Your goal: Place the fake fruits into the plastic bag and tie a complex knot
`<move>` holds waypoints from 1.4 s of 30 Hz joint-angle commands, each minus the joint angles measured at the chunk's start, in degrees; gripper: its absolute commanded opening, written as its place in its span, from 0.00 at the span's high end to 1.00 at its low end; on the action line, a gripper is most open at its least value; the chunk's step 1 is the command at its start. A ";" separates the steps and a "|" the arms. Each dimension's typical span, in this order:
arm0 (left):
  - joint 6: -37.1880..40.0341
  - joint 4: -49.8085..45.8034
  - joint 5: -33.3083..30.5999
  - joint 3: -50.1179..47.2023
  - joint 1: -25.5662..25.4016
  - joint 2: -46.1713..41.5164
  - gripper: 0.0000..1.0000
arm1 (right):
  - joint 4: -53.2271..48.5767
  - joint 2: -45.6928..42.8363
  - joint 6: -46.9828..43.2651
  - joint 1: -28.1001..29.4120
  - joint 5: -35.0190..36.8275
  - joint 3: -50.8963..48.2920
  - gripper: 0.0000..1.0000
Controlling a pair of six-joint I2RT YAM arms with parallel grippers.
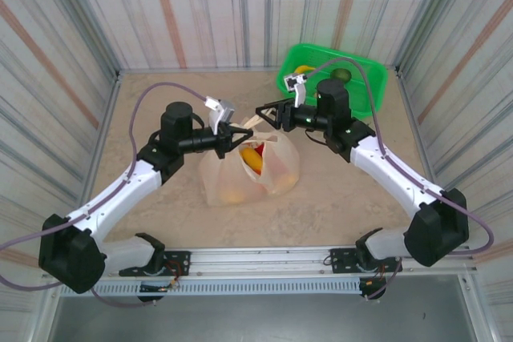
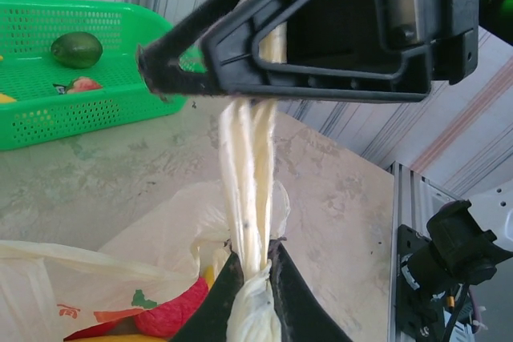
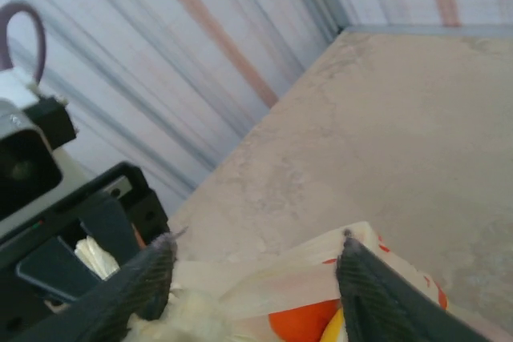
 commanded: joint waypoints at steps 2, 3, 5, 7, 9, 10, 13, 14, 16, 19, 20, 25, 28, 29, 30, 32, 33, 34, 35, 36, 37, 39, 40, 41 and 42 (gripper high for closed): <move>1.15 1.11 0.34 -0.45 -0.02 -2.24 0.90 | 2.24 -0.07 2.81 0.15 -4.85 1.19 0.80; 1.06 1.23 0.34 -0.61 0.11 -2.43 0.89 | 2.59 -1.02 2.36 -0.02 -3.96 0.35 0.87; 0.90 1.54 0.03 -0.90 0.45 -3.08 0.88 | 2.68 -2.67 1.68 -0.58 -1.89 -1.03 0.93; 0.66 2.37 -0.16 -1.42 0.73 -3.78 0.87 | 2.29 -3.95 1.26 -1.21 -0.75 -1.80 0.93; 0.55 2.48 -0.52 -1.50 0.94 -4.11 0.86 | 1.19 -4.63 0.72 -1.52 -0.12 -2.04 0.95; 0.56 2.39 -0.50 -1.57 1.08 -4.22 0.86 | 0.81 -4.88 0.41 -1.51 0.45 -2.18 0.96; 0.42 2.62 -0.86 -1.83 1.33 -4.79 0.86 | 1.41 -5.95 0.15 -1.48 0.79 -3.22 0.98; -0.09 3.10 -0.89 -2.13 1.48 -4.90 0.86 | 1.67 -6.45 0.15 -1.44 0.79 -3.52 0.99; -1.05 4.21 -0.89 -2.55 2.02 -4.83 0.87 | 1.72 -7.43 -0.15 -1.20 0.70 -4.42 1.00; -3.54 5.90 -1.10 -2.66 2.63 -3.58 0.87 | 3.55 -9.95 -0.66 0.21 0.39 -7.17 1.00; -4.30 6.61 -0.66 -2.51 2.68 -2.92 0.88 | 4.95 -11.06 -0.76 1.39 0.42 -8.57 1.00; -7.74 9.43 0.48 -2.42 3.10 -0.85 0.88 | 8.14 -15.67 -8.48 10.20 5.58 -15.30 1.00; -7.90 9.58 0.86 -2.33 3.35 -0.61 0.88 | 11.86 -17.34 -13.93 15.13 9.53 -19.54 1.00; -7.90 9.43 0.95 -2.21 3.39 -0.67 0.88 | 12.92 -17.38 -14.78 16.09 10.26 -20.45 1.00; -7.90 9.29 0.95 -2.31 3.45 -0.78 0.87 | 13.29 -17.22 -15.26 16.41 10.89 -20.98 1.00; -7.97 9.07 0.62 -2.48 3.55 -1.18 0.85 | 13.64 -16.22 -16.97 17.40 11.76 -21.67 1.00; -8.08 9.13 0.47 -2.51 3.59 -1.29 0.83 | 13.59 -15.68 -17.91 17.83 12.66 -22.02 1.00; -8.24 9.22 0.43 -2.68 3.55 -1.50 0.83 | 13.69 -15.04 -19.14 18.36 13.92 -22.27 1.00; -8.53 9.39 0.43 -2.77 3.55 -1.54 0.82 | 13.82 -14.12 -20.56 18.92 15.19 -22.56 1.00; -8.67 9.42 0.55 -2.68 3.55 -1.38 0.82 | 13.92 -13.37 -21.55 19.28 16.80 -22.65 1.00; -8.82 9.28 0.89 -2.46 3.55 -1.19 0.81 | 13.99 -12.35 -22.77 19.85 18.74 -22.50 0.96; -8.91 8.99 1.63 -2.29 3.55 -0.89 0.80 | 14.09 -10.85 -25.11 20.93 23.15 -21.85 0.89; -8.99 8.89 1.93 -2.24 3.55 -0.82 0.79 | 14.37 -9.99 -26.22 21.40 26.02 -21.57 0.89; -9.03 8.85 2.24 -2.17 3.55 -0.72 0.76 | 14.74 -9.41 -27.24 21.55 27.55 -21.45 0.88; -9.04 8.72 2.36 -2.15 3.55 -0.68 0.73 | 15.31 -9.01 -27.87 21.50 28.76 -21.47 0.88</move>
